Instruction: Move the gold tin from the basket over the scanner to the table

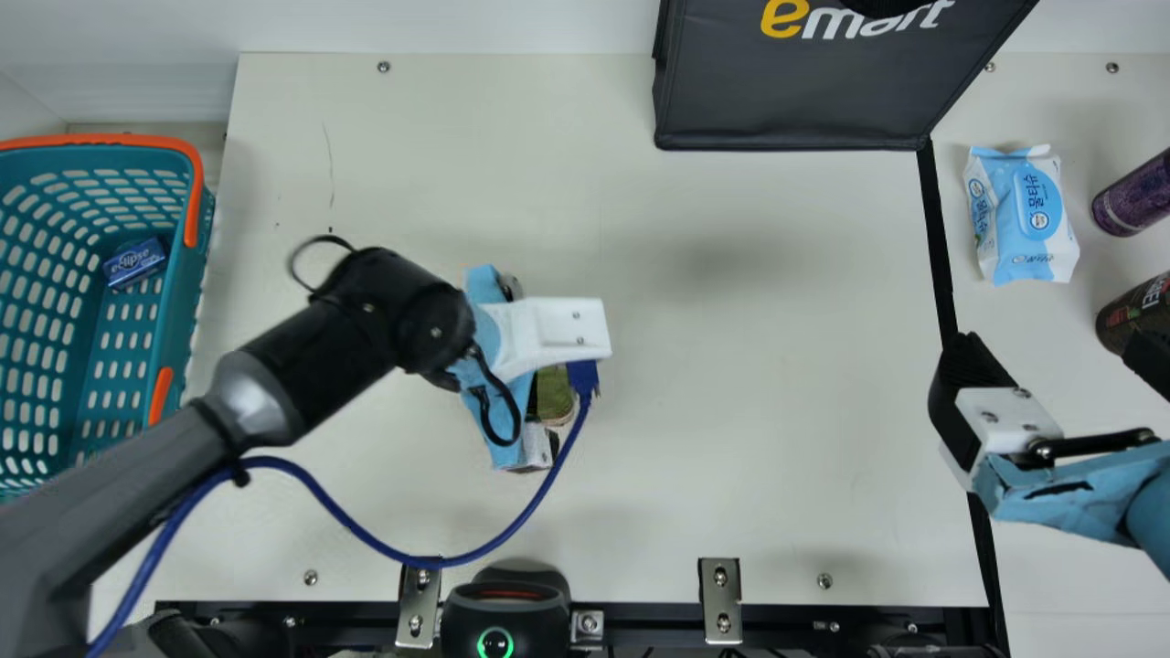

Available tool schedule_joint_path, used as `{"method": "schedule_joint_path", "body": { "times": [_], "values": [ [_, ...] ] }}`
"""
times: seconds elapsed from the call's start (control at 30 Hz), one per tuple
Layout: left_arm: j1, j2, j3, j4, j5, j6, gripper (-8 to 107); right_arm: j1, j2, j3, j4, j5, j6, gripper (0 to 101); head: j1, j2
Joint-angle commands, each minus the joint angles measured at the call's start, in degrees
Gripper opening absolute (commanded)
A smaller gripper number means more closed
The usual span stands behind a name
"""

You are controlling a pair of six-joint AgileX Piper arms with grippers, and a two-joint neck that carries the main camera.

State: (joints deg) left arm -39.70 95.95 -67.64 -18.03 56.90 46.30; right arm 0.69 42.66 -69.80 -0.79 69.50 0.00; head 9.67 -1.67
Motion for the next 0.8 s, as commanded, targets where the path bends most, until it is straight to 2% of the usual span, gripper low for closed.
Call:
{"method": "schedule_joint_path", "body": {
  "times": [0.0,0.17,0.37,0.57,0.77],
  "values": [
    [3.02,-1.92,0.06,-5.54,1.2,-0.44,90,0.0,0.0,0.0,0.0,0.0,0.0,95,-1.75,0.09],
    [9.29,-6.49,0.77,-11.27,3.53,-3.61,90,0.0,0.0,0.0,0.0,0.0,0.0,95,-1.75,0.09],
    [16.27,-12.7,2.49,-12.99,3.25,-11.88,90,0.0,0.0,0.0,0.0,0.0,0.0,95,-1.75,0.09],
    [21.16,-20.09,4.29,-8.36,1.38,-23.49,90,0.0,0.0,0.0,0.0,0.0,0.0,95,-1.75,0.09],
    [23.85,-27.42,4.59,1.28,0.8,-36.05,90,0.0,0.0,0.0,0.0,0.0,0.0,95,-1.75,0.09]
  ]
}}
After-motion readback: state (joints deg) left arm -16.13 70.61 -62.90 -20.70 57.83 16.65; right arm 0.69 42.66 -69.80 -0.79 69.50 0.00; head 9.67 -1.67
